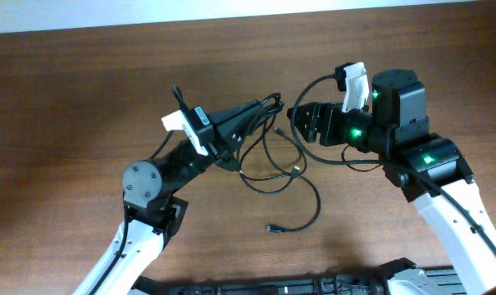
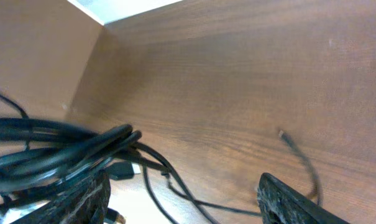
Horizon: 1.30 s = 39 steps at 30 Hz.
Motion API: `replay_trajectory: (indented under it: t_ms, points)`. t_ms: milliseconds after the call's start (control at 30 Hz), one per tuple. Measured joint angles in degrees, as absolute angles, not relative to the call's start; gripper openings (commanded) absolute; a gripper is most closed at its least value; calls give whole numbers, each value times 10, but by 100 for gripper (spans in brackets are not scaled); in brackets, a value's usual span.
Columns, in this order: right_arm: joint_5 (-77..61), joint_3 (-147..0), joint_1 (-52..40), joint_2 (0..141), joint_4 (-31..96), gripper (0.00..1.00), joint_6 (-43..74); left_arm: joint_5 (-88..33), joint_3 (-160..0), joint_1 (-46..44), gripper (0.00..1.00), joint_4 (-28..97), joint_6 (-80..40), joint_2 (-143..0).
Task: Untangle cables
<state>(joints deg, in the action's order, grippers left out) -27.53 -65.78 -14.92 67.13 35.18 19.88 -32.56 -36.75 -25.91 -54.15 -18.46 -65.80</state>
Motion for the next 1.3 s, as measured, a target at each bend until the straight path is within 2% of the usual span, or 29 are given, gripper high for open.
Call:
replay_trajectory:
  t_ms: [67, 100, 200, 300, 367, 400, 433, 467, 500, 533, 567, 600, 633, 667, 700, 767, 867, 1000, 1133, 1300]
  points:
    - [-308, -658, -149, 671, 353, 74, 72, -310, -368, -259, 0, -538, -204, -658]
    - [-323, -658, -149, 670, 353, 70, -7, -305, -368, -259, 0, -538, -223, -658]
    - [-408, -658, -148, 670, 352, 70, -219, -305, -368, -259, 0, -541, -305, -658]
    - [-452, -658, -148, 670, 328, 70, -345, -342, -368, -259, 0, -578, -374, -657]
    - [-461, -658, -148, 669, 299, 70, -368, -366, -368, -259, 0, -598, -397, -658]
    - [-475, -658, -148, 669, 283, 62, -378, -382, -368, -259, 0, -602, -412, -657]
    - [-490, -658, -148, 669, 277, 38, -382, -397, -368, -259, 0, -601, -424, -657]
    - [-504, -658, -148, 669, 276, 25, -385, -402, -368, -259, 0, -601, -430, -657]
    - [-528, -658, -148, 669, 279, 8, -386, -403, -368, -259, 0, -601, -432, -657]
    - [-546, -658, -148, 669, 285, 4, -388, -403, -368, -259, 0, -602, -432, -657]
    - [-561, -658, -148, 669, 291, 4, -391, -403, -368, -259, 0, -603, -434, -657]
    - [-574, -658, -147, 668, 306, 4, -389, -403, -368, -259, 12, -603, -434, -657]
    - [-583, -658, -147, 668, 312, 4, -377, -401, -368, -259, 33, -603, -434, -657]
    - [-585, -658, -147, 668, 313, 4, -359, -396, -368, -259, 40, -602, -431, -657]
    - [-586, -658, -147, 668, 314, 4, -340, -385, -368, -260, 56, -603, -424, -657]
    - [-529, -658, -145, 668, 301, 4, -241, -372, -368, -260, 57, -584, -396, -656]
    - [-467, -657, -116, 668, 262, 4, -128, -361, -371, -259, 50, -522, -385, -655]
    - [-443, -657, -66, 668, 206, 4, 15, -361, -371, -260, 54, -467, -384, -654]
    - [-489, -657, -65, 668, 179, 4, 59, -360, -371, -268, 59, -436, -384, -654]
    - [-573, -657, -65, 668, 177, 4, 63, -356, -371, -298, 57, -451, -384, -676]
